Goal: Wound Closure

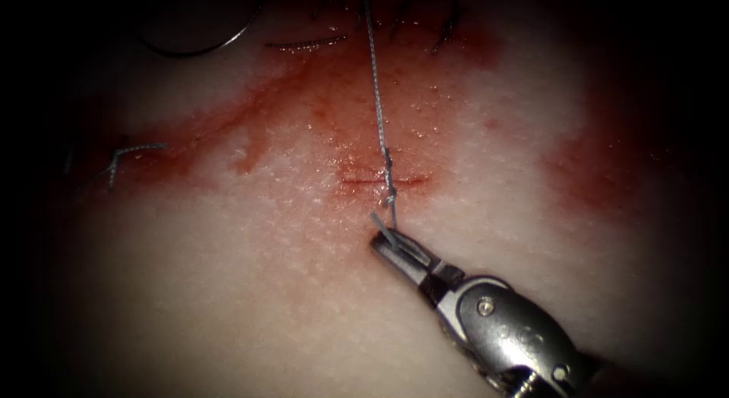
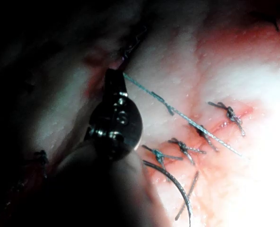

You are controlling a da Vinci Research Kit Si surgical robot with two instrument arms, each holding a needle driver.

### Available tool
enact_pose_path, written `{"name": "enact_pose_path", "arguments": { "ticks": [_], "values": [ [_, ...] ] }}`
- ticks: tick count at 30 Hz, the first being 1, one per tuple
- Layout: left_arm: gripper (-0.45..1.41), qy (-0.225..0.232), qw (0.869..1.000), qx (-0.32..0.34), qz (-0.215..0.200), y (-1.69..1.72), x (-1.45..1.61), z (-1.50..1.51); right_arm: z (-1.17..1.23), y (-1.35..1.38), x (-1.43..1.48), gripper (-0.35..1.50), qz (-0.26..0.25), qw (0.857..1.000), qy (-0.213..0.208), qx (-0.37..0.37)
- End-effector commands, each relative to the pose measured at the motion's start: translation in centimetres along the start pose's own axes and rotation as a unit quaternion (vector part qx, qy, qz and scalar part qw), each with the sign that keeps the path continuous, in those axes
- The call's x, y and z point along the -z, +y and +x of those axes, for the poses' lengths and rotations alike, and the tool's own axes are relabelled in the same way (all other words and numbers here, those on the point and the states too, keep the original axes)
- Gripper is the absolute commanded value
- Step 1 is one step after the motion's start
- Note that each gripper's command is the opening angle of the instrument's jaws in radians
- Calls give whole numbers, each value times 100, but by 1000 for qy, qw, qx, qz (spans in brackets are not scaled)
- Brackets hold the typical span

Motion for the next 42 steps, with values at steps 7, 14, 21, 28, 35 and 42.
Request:
{"name": "enact_pose_path", "arguments": {
  "ticks": [7, 14, 21, 28, 35, 42],
  "values": [
    [-45, 8, 1000, -3, 13, -18, -24, -2, -29, -20, 7, -35, 11, 1000, -24, 12],
    [-45, 7, 1000, -5, 21, -29, -34, -9, -52, -45, 27, -35, 25, 998, -53, 29],
    [-45, 5, 1000, -11, 23, -40, -44, -16, -76, -64, 51, -35, 34, 994, -96, 47],
    [-45, 5, 1000, -15, 27, -43, -49, -23, -96, -78, 76, -35, 41, 990, -122, 63],
    [-45, 3, 999, -17, 29, -38, -45, -24, -88, -83, 76, -35, 39, 990, -118, 65],
    [-45, 9, 999, -20, 27, -5, -17, -8, -74, -63, 66, -20, 91, 990, -61, 88]
  ]
}}
